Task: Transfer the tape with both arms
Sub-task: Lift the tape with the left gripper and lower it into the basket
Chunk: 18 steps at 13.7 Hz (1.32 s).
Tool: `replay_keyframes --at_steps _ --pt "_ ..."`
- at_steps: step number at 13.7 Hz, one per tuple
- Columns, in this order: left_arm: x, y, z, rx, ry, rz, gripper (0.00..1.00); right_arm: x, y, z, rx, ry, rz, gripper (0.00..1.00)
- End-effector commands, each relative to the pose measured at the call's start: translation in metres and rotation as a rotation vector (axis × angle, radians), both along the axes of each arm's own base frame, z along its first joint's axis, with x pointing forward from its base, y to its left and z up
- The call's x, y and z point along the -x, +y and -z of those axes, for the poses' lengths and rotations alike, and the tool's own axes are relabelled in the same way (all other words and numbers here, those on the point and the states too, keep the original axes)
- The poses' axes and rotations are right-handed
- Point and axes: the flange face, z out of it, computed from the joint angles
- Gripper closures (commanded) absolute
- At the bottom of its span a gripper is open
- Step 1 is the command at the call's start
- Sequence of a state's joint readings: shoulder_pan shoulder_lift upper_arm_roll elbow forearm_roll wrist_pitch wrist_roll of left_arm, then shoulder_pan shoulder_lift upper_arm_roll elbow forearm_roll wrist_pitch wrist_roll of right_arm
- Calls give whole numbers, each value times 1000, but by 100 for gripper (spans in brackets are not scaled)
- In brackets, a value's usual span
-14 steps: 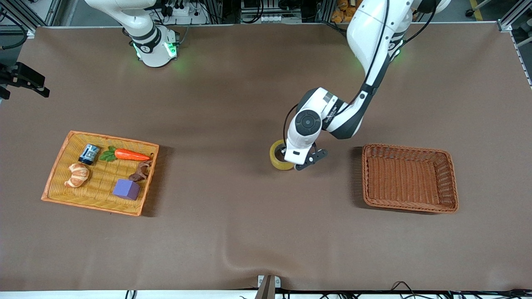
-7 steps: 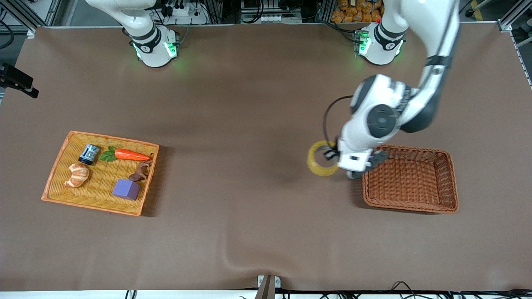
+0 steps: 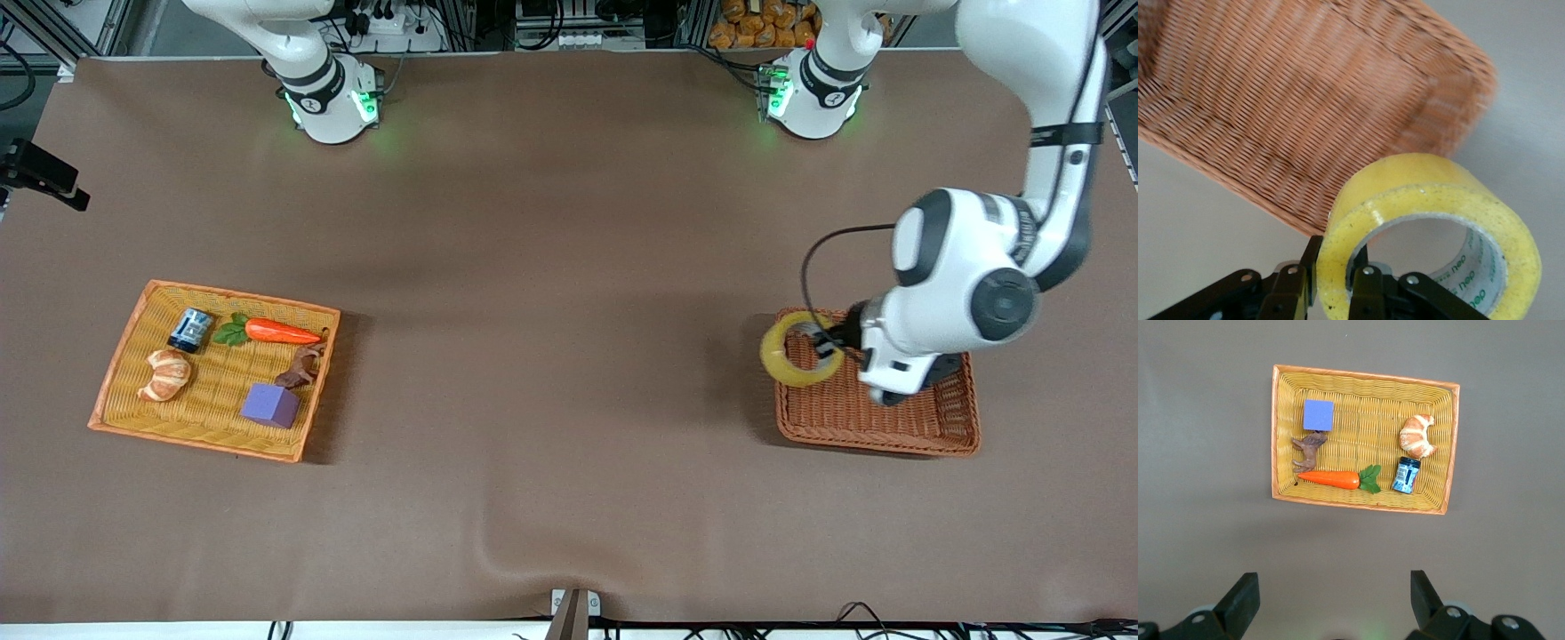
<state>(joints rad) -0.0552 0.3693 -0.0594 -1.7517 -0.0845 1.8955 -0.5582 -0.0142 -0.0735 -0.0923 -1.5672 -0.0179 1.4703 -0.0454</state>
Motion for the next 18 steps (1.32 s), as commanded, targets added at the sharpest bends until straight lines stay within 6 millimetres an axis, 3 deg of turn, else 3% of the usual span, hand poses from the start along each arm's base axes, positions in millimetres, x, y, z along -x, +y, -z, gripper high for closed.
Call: replay_keyframes --at_steps 1,5,7,8,9,10,11,13,16,18 --pt "3 40 17 14 0 49 100 -1 0 -3 -33 -6 16 0" --pt "-5 109 76 53 -69 119 100 -1 1 -3 -29 -4 10 0" --pt "-20 107 96 58 -97 136 94 0 0 -3 -28 -3 12 0" --pt "-26 104 97 59 -104 137 79 0 0 -3 -28 -3 12 0" --pt "-27 106 95 56 -108 127 28 -1 0 -4 -24 -5 9 0" --pt "-27 106 91 56 -114 138 0 -1 2 -4 -23 -3 6 0" --pt "-29 106 86 54 -121 141 0 -1 1 -4 -21 -3 6 0" --pt "-33 104 49 45 -170 134 0 -1 0 -4 -23 -3 8 0" --pt "-29 102 -17 30 -226 153 0 -1 2 -4 -24 -3 6 0" --pt "-15 92 -64 33 -223 169 0 -1 4 -4 -24 -3 1 0"
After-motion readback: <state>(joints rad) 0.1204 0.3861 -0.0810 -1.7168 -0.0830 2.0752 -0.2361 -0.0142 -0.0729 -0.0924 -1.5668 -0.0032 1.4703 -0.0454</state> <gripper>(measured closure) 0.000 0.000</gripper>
